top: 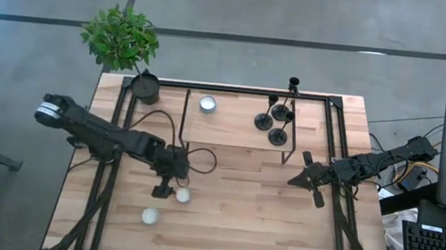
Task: Pick & Place candle stick holders
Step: Put the pink scented candle on the shelf
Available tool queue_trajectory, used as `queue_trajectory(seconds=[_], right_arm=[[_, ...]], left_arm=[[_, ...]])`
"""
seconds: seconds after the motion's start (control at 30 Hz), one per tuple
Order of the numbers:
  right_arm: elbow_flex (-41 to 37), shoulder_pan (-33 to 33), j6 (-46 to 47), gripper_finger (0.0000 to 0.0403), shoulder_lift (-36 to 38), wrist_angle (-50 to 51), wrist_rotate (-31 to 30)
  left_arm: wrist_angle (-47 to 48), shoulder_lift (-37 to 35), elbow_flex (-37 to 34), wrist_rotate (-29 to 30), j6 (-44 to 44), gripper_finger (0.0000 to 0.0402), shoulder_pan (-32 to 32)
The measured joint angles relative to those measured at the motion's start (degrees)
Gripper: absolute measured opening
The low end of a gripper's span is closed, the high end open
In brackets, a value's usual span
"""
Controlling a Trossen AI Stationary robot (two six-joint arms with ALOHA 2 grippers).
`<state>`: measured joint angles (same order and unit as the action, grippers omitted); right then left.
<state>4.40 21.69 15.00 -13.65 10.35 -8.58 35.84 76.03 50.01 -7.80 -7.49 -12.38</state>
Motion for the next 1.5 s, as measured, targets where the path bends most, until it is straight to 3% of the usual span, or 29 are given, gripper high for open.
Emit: queue_trajectory(seconds=[0.2,0.5,0.67,0.97,1.5], right_arm=[[0.0,0.0,0.0,0.0008,0.0,0.0,0.0],[0.0,0.0,0.0,0.0008,0.0,0.0,0.0],[0.0,0.0,0.0,0.0008,0.0,0.0,0.0],[0.0,0.0,0.0,0.0008,0.0,0.0,0.0],[0.0,0.0,0.0,0.0008,0.0,0.0,0.0]], left_arm=[[-1.0,4.2,2.2,0.0,-1.3,0.0399,-1.6],[-2.0,10.5,5.2,0.8,-11.3,0.0399,-2.1],[-2.8,12.7,6.7,5.8,-14.1,0.0399,-4.2],[-0.8,13.7,6.6,8.6,-25.2,0.0399,-7.7],[-1.4,14.0,6.0,9.4,-25.8,0.0399,-7.8]])
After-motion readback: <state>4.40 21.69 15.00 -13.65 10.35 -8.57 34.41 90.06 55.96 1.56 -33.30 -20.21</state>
